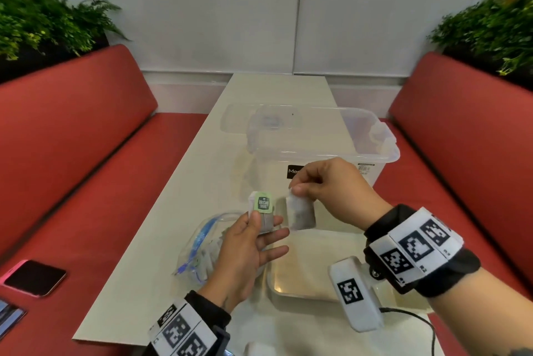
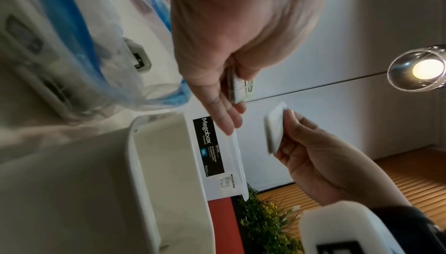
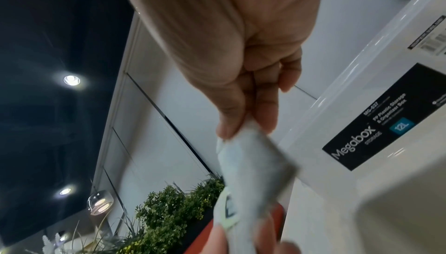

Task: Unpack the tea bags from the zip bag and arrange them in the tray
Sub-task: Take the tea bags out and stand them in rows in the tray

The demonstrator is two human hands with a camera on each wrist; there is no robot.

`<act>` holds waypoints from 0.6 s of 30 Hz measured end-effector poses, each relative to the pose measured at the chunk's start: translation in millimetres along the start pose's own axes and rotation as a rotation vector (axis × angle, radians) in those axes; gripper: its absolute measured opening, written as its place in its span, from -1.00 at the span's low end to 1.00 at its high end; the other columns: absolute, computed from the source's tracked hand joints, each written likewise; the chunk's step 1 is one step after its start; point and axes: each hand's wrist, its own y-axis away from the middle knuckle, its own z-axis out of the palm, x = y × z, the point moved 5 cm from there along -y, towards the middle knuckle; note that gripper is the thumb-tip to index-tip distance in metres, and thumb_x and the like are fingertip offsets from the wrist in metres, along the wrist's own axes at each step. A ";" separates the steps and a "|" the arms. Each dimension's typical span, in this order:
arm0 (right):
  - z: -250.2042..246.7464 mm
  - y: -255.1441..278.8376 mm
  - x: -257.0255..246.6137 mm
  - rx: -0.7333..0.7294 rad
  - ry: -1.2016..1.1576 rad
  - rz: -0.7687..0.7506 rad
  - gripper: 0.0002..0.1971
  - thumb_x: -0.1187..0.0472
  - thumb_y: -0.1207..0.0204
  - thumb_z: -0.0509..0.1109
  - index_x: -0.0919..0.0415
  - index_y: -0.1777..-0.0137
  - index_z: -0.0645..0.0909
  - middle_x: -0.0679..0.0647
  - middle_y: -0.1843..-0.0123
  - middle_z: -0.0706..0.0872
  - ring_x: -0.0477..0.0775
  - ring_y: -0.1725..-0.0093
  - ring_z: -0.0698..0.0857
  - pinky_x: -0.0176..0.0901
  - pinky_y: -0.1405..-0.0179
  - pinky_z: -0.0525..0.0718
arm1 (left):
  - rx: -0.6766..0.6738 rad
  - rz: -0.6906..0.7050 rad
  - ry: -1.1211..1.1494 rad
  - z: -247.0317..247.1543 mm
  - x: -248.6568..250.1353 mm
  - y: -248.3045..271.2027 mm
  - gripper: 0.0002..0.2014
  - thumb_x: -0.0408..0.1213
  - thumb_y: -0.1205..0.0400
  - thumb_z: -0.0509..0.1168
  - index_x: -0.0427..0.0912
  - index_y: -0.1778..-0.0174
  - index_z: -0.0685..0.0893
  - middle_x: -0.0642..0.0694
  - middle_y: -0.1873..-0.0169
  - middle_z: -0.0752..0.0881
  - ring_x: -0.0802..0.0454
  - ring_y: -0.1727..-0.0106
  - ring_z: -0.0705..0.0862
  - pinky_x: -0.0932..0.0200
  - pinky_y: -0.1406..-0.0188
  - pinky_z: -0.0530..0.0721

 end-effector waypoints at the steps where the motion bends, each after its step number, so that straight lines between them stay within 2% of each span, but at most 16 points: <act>1: -4.0 -0.4 0.6 -0.013 0.038 -0.015 -0.81 0.22 -0.42 0.52 -0.08 0.34 0.68 -0.08 0.30 0.69 -0.21 0.30 0.58 -0.36 0.22 0.52 | 0.006 0.000 -0.006 -1.2 -0.9 -0.3 -0.72 -0.16 -0.73 0.04 -0.20 -0.14 0.60 -0.16 0.03 0.76 -0.05 0.10 0.79 0.08 0.28 0.79; 3: -12.2 -1.7 2.8 -0.037 0.090 -0.037 -0.77 0.20 -0.40 0.54 -0.16 0.37 0.66 -0.10 0.33 0.65 -0.17 0.29 0.57 -0.30 0.22 0.51 | 0.000 0.008 -0.015 -2.0 -2.5 -0.1 -0.70 -0.15 -0.73 0.03 -0.19 -0.15 0.61 -0.14 0.00 0.77 -0.08 0.02 0.78 0.01 0.16 0.77; 6: -21.6 -2.8 8.7 -0.099 0.169 -0.029 -0.77 0.19 -0.41 0.52 -0.13 0.40 0.66 -0.12 0.40 0.72 -0.06 0.33 0.67 -0.15 0.19 0.65 | -0.037 0.048 -0.068 0.2 -4.4 1.9 -0.68 -0.13 -0.71 0.04 -0.18 -0.15 0.63 -0.11 -0.05 0.78 -0.07 -0.07 0.76 -0.02 0.03 0.75; 9: -25.6 1.2 14.1 -0.169 0.281 -0.019 -0.87 0.10 -0.39 0.54 -0.03 0.36 0.71 -0.17 0.45 0.72 -0.14 0.38 0.68 -0.23 0.28 0.63 | -0.152 0.153 -0.269 6.7 -8.6 9.3 -0.61 -0.04 -0.62 0.06 -0.17 -0.14 0.65 -0.02 -0.01 0.81 0.05 -0.07 0.76 0.17 -0.02 0.72; 11: -26.8 4.6 18.4 -0.180 0.369 -0.027 -0.87 0.03 -0.33 0.58 0.04 0.33 0.73 -0.13 0.41 0.75 -0.16 0.36 0.68 -0.27 0.34 0.59 | -0.278 0.270 -0.517 9.9 -14.7 19.2 -0.65 0.07 -0.66 0.07 0.01 0.02 0.73 0.07 0.03 0.81 0.16 -0.07 0.74 0.29 -0.09 0.64; 13: -24.2 4.8 23.9 -0.221 0.447 -0.050 -0.92 0.16 -0.34 0.56 0.05 0.30 0.70 -0.15 0.41 0.71 -0.20 0.37 0.63 -0.34 0.36 0.50 | -0.423 0.358 -0.816 11.4 -23.3 28.8 -0.62 0.21 -0.63 0.04 0.12 0.13 0.70 0.15 0.12 0.79 0.22 0.03 0.71 0.23 -0.03 0.61; 15: -19.5 1.0 31.2 -0.268 0.508 -0.058 -0.85 0.28 -0.38 0.49 0.03 0.21 0.60 -0.16 0.42 0.62 -0.17 0.36 0.59 -0.32 0.36 0.48 | -0.511 0.411 -1.074 9.9 -32.1 33.8 -0.58 0.32 -0.56 -0.08 0.14 0.18 0.55 0.13 0.30 0.67 0.22 0.21 0.62 0.13 0.16 0.56; 18: -12.5 -12.4 43.1 -0.303 0.557 -0.018 -0.77 0.34 -0.41 0.48 0.04 0.07 0.54 -0.17 0.42 0.60 -0.06 0.35 0.66 -0.26 0.34 0.55 | -0.560 0.505 -1.247 9.7 -37.6 37.2 -0.55 0.30 -0.58 -0.17 0.08 0.22 0.47 0.09 0.36 0.53 0.12 0.23 0.54 0.16 0.23 0.47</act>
